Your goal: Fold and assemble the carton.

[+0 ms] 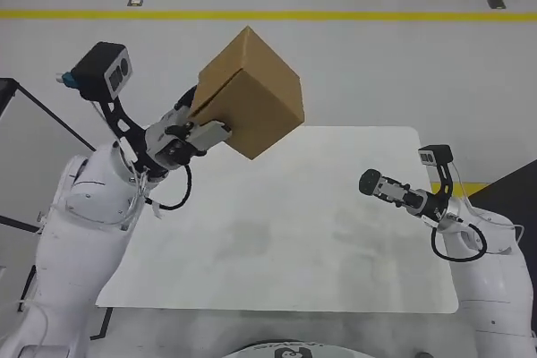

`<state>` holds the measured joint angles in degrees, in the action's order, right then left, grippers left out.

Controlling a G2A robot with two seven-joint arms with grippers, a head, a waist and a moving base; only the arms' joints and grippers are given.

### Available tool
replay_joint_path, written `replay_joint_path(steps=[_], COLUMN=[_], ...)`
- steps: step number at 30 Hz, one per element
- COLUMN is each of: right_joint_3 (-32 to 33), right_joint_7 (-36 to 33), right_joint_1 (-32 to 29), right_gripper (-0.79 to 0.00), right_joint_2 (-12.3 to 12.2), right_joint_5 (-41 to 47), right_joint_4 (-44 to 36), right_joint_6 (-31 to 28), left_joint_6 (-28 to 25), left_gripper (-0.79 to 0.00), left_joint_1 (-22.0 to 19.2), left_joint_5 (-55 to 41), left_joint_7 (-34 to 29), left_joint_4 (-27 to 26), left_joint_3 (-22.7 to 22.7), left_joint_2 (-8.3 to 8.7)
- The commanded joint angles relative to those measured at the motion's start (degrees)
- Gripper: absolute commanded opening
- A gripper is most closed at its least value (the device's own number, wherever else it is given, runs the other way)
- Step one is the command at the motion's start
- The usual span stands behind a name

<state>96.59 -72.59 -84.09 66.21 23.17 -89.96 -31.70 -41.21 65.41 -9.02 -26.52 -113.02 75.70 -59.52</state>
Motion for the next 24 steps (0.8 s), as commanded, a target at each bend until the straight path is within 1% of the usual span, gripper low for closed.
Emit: replay_joint_path(steps=[1, 2, 11, 13, 15, 16, 20, 24], right_joint_3=[0.0, 0.0, 0.0, 0.0, 0.0, 0.0, 0.0, 0.0], right_joint_7=[0.0, 0.0, 0.0, 0.0, 0.0, 0.0, 0.0, 0.0], right_joint_1=[0.0, 0.0, 0.0, 0.0, 0.0, 0.0, 0.0, 0.0], right_gripper=[0.0, 0.0, 0.0, 0.0, 0.0, 0.0, 0.0, 0.0], right_joint_2=[0.0, 0.0, 0.0, 0.0, 0.0, 0.0, 0.0, 0.0], right_joint_5=[0.0, 0.0, 0.0, 0.0, 0.0, 0.0, 0.0, 0.0], right_joint_4=[0.0, 0.0, 0.0, 0.0, 0.0, 0.0, 0.0, 0.0], right_joint_6=[0.0, 0.0, 0.0, 0.0, 0.0, 0.0, 0.0, 0.0], left_joint_6=[-1.4, -1.5, -1.4, -3.8, -7.5, -9.6, -16.2, -16.8], left_gripper=[-0.785, -0.785, -0.785, -0.785, -0.785, -0.785, -0.785, -0.785], left_joint_1=[-0.6, -0.9, -0.6, 0.4, 0.2, -0.3, -1.3, -3.0], left_joint_5=[-7.4, -8.9, -9.0, -13.8, -18.3, -18.5, -21.4, -27.0], left_joint_7=[-4.4, -5.5, -5.1, -5.4, -8.3, -10.7, -15.1, -19.3], left_joint_4=[2.6, 3.4, 3.4, 3.6, 5.6, 6.8, 11.0, 12.2], left_joint_3=[-0.8, -1.0, -1.0, -3.2, -4.7, -5.1, -7.2, -9.1], left_joint_2=[0.16, 0.2, 0.16, -0.11, -0.22, -0.19, -0.37, -0.66])
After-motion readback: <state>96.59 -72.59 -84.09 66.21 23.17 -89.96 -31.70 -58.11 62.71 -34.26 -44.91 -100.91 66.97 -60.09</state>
